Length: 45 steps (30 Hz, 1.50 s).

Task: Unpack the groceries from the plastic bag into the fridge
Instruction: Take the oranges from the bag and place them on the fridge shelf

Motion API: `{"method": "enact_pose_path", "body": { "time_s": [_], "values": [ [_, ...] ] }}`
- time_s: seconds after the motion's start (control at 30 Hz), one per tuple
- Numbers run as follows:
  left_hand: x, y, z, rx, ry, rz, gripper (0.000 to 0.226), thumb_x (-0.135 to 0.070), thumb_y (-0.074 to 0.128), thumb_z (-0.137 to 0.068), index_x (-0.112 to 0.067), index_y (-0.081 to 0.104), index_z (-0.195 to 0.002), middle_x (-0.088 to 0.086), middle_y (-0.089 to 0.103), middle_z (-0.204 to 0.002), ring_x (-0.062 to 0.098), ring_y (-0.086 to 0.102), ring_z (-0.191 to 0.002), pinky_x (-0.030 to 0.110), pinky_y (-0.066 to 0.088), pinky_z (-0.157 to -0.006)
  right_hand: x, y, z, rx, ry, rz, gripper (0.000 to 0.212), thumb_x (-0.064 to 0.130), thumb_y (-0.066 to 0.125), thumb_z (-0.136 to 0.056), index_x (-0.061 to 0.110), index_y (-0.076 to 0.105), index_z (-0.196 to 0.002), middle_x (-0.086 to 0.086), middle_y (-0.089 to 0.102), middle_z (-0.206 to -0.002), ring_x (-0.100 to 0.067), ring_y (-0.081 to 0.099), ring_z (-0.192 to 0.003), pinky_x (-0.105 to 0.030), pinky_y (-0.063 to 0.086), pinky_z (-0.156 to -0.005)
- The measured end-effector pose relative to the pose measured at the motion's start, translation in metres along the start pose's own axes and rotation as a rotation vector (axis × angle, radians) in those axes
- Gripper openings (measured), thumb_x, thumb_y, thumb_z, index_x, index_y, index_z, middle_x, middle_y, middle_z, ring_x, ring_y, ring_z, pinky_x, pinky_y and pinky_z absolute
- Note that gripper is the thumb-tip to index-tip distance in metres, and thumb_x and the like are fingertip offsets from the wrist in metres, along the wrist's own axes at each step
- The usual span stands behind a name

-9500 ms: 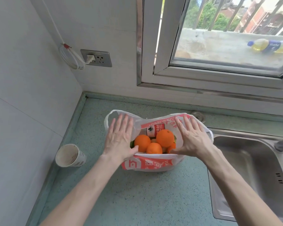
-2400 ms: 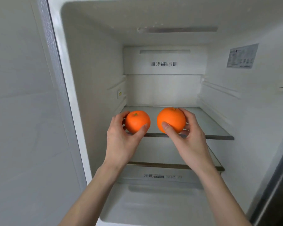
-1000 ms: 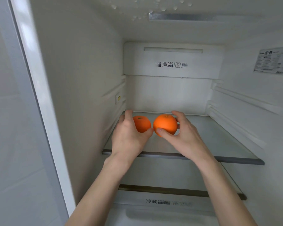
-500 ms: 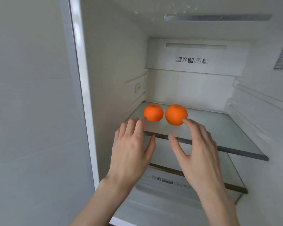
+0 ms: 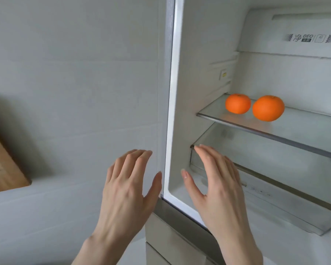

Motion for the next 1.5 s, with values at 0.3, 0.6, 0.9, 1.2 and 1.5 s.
{"method": "enact_pose_path", "body": {
  "time_s": [0.3, 0.6, 0.9, 1.2, 1.5],
  "values": [
    [0.089, -0.111, 0.078, -0.132, -0.206, -0.212, 0.045, -0.035, 0.059, -0.099, -0.010, 0.062, -0.136, 0.003, 0.063, -0.136, 0.031, 0.056, -0.130, 0.047, 0.046, -0.107, 0.123, 0.052, 0.029, 0.104, -0.164, -0.156, 0.060, 0.046, 0.056, -0.100, 0.015, 0.049, -0.151, 0.000, 0.055, -0.151, -0.019, 0.048, -0.143, -0.047, 0.038, -0.118],
    [0.180, -0.255, 0.210, -0.178, -0.459, -0.451, 0.053, -0.038, 0.060, -0.095, -0.010, 0.060, -0.141, 0.005, 0.060, -0.145, 0.029, 0.050, -0.140, 0.047, 0.035, -0.120, 0.301, 0.099, 0.098, 0.230, -0.311, -0.330, 0.072, 0.059, 0.055, -0.098, 0.015, 0.046, -0.154, -0.001, 0.054, -0.152, -0.020, 0.049, -0.144, -0.040, 0.029, -0.124],
    [0.229, -0.403, 0.351, -0.249, -0.670, -0.618, 0.056, -0.039, 0.064, -0.093, -0.011, 0.059, -0.141, 0.003, 0.057, -0.148, 0.028, 0.048, -0.142, 0.050, 0.037, -0.117, 0.491, 0.108, 0.184, 0.341, -0.474, -0.523, 0.072, 0.057, 0.060, -0.096, 0.015, 0.047, -0.153, -0.002, 0.053, -0.153, -0.019, 0.046, -0.146, -0.040, 0.028, -0.124],
    [0.253, -0.530, 0.480, -0.395, -0.940, -0.837, 0.056, -0.044, 0.059, -0.095, -0.013, 0.058, -0.142, 0.002, 0.056, -0.148, 0.024, 0.046, -0.143, 0.049, 0.038, -0.118, 0.671, 0.106, 0.264, 0.489, -0.753, -0.784, 0.070, 0.060, 0.053, -0.097, 0.017, 0.049, -0.152, 0.000, 0.052, -0.154, -0.019, 0.045, -0.146, -0.046, 0.035, -0.121],
    [0.280, -0.633, 0.581, -0.476, -1.164, -1.048, 0.057, -0.045, 0.057, -0.096, -0.016, 0.055, -0.144, -0.002, 0.055, -0.147, 0.021, 0.044, -0.142, 0.044, 0.039, -0.117, 0.832, 0.113, 0.342, 0.608, -0.956, -1.035, 0.071, 0.060, 0.054, -0.097, 0.016, 0.046, -0.153, 0.001, 0.050, -0.154, -0.019, 0.046, -0.143, -0.045, 0.036, -0.120]
  ]
}}
Point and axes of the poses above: each hand's wrist, its own z-axis away from the middle knuckle, its own y-axis out of the palm, x = y × z, the point moved 1 cm from there along -z, towards the middle knuckle
